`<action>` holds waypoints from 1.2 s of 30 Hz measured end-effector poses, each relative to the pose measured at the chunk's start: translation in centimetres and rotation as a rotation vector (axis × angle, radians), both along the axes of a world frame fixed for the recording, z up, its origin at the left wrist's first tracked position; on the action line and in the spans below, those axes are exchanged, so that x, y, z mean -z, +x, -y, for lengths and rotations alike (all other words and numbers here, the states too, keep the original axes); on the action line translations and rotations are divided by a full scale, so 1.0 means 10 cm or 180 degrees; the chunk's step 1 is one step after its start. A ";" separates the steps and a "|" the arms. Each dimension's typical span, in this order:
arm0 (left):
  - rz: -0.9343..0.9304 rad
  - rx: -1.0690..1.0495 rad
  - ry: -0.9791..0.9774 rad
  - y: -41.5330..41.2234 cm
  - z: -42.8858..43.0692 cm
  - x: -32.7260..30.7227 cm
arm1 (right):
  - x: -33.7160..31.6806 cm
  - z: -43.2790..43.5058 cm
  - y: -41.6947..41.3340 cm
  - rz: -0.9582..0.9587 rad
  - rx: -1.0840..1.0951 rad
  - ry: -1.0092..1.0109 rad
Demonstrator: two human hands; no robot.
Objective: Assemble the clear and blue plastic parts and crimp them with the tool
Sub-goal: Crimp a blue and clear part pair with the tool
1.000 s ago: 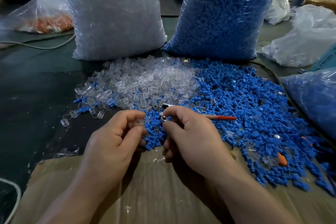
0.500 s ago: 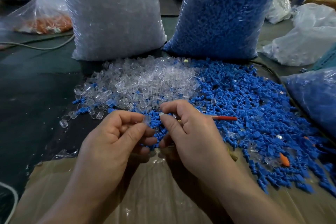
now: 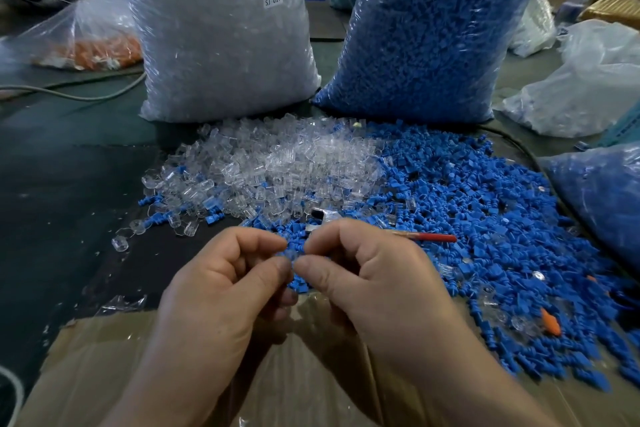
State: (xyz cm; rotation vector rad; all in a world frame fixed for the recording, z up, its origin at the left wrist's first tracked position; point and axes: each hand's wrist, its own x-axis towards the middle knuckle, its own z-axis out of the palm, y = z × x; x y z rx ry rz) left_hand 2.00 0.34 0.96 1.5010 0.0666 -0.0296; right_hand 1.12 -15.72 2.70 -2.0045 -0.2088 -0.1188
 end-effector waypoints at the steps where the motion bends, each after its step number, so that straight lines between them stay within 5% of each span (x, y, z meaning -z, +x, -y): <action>1: 0.0010 0.0035 0.0030 0.00 0.01 0.02 | 0.00 -0.01 0.00 0.0122 -0.0077 -0.0188; 5: -0.0122 0.0082 0.0196 0.01 0.02 0.05 | 0.00 -0.02 -0.01 0.0614 -0.0217 -0.1073; 11: -0.0220 0.0067 -0.0141 0.01 0.05 -0.03 | 0.00 -0.02 -0.02 0.0790 0.0075 -0.0880; 24: -0.0391 0.0299 0.0142 0.02 -0.03 -0.07 | -0.06 0.02 0.00 0.0998 -0.0312 -0.1850; 30: -0.0332 0.0138 0.0091 0.03 -0.04 -0.08 | -0.04 0.36 0.09 -0.0231 0.0501 -0.3245; 36: -0.0412 0.0140 -0.0026 0.04 -0.07 -0.09 | -0.03 0.39 0.15 -0.0203 0.0464 -0.3401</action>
